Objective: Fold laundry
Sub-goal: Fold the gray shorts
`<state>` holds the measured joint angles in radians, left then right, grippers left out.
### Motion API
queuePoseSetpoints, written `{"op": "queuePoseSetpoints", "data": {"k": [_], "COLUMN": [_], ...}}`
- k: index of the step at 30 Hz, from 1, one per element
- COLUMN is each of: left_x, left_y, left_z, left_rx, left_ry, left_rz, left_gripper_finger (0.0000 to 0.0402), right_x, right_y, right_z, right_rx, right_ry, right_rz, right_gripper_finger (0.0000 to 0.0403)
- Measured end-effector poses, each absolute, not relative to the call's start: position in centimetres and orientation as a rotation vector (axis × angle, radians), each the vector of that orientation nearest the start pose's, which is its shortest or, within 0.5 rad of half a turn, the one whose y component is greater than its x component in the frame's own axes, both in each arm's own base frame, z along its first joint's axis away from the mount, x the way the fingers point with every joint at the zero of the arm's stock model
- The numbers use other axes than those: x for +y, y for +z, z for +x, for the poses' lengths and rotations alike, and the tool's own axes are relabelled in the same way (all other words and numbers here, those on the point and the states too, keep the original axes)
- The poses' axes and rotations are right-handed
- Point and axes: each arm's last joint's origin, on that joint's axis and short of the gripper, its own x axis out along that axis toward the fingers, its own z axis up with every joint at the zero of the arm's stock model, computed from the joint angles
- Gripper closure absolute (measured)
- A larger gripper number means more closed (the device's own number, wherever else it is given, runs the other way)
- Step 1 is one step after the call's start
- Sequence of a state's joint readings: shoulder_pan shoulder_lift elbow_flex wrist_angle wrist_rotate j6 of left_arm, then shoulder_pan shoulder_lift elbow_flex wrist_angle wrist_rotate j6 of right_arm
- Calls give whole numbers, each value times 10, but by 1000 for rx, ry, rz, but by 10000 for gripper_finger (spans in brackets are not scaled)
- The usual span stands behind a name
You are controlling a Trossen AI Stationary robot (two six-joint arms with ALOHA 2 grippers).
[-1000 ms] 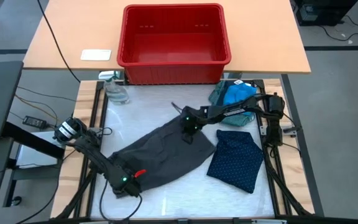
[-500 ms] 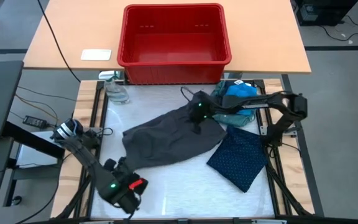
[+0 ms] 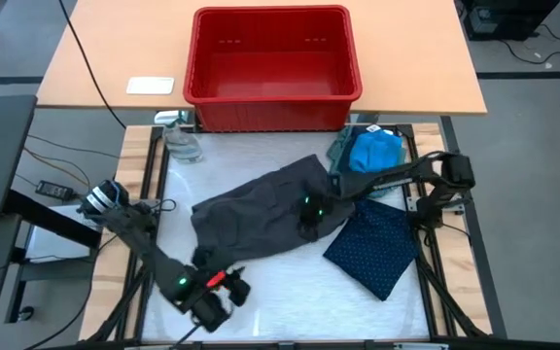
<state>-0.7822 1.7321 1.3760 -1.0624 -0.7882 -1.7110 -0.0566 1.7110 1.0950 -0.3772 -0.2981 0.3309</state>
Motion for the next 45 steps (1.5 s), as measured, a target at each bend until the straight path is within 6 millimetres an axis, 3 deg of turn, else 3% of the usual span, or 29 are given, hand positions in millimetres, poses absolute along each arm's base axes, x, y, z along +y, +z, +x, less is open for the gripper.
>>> {"op": "queuePoseSetpoints", "data": {"k": [4, 10, 12, 16, 19, 24, 27, 33, 38, 41, 45], "left_x": [-204, -180, -176, -178, -187, -197, -195, -182, -184, -190, -193], "left_y": [222, 175, 163, 149, 150, 170, 185, 202, 209, 212, 211], "left_z": [263, 245, 237, 224, 215, 199, 186, 173, 181, 190, 202], "left_rx": [756, 1016, 1076, 1258, 1321, 1233, 1129, 1041, 877, 766, 673], "left_ry": [680, 838, 875, 851, 835, 795, 822, 879, 796, 711, 647], "left_rz": [-644, -745, -781, -848, -855, -894, -881, -855, -911, -945, -956], "left_gripper_finger": [249, 249, 249, 249, 249, 249, 249, 249, 249, 249, 249], "right_x": [11, 41, 53, 85, 92, 65, 42, -14, -59, -74, -77], "right_y": [166, 143, 141, 145, 161, 186, 194, 169, 140, 133, 137], "right_z": [339, 333, 336, 349, 354, 360, 367, 377, 362, 347, 338], "right_rx": [1186, 1301, 1291, 1202, 1144, 1005, 926, 937, 1127, 1242, 1289], "right_ry": [-139, -285, -203, 220, 255, 23, -19, -159, -402, -490, -482], "right_rz": [455, 405, 431, 545, 566, 490, 457, 412, 423, 418, 432], "right_gripper_finger": [402, 402, 402, 402, 402, 402, 402, 402, 402, 402, 402]}}
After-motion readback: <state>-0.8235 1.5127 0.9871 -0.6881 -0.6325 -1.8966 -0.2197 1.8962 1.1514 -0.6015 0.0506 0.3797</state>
